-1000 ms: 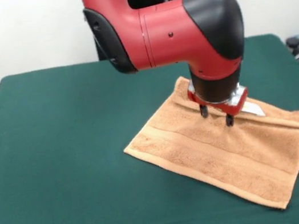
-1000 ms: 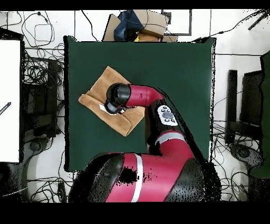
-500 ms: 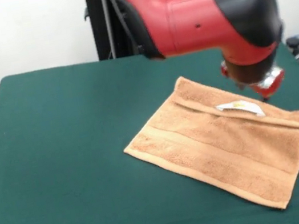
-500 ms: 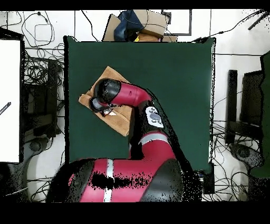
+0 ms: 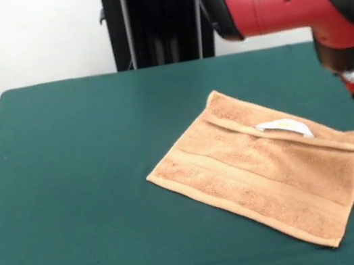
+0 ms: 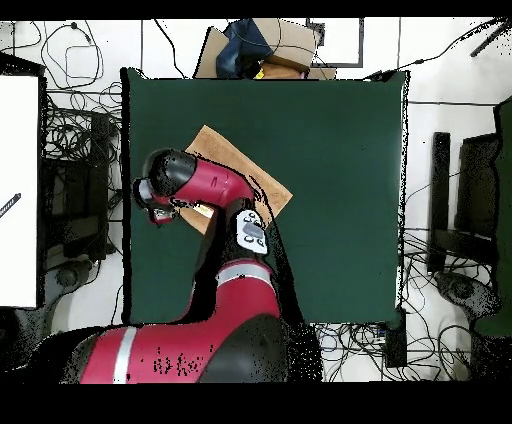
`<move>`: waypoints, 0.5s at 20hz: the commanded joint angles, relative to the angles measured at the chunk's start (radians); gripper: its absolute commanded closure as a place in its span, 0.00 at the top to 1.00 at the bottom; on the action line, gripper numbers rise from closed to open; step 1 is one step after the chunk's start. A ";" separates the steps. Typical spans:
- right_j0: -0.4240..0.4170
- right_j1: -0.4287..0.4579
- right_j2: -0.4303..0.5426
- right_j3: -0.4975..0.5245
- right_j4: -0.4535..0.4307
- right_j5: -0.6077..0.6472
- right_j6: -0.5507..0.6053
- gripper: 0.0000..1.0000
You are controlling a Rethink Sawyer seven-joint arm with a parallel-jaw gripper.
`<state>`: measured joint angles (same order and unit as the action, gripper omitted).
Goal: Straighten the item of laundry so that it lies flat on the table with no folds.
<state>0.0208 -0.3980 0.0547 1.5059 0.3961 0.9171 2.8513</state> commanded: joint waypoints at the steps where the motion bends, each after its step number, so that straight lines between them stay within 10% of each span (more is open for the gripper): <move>1: 0.044 0.001 -0.116 0.078 0.066 0.001 0.377 1.00; 10: 0.163 0.037 -0.239 0.090 0.126 -0.173 0.657 1.00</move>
<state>0.1275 -0.4047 -0.0922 1.5177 0.4250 0.9071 3.1028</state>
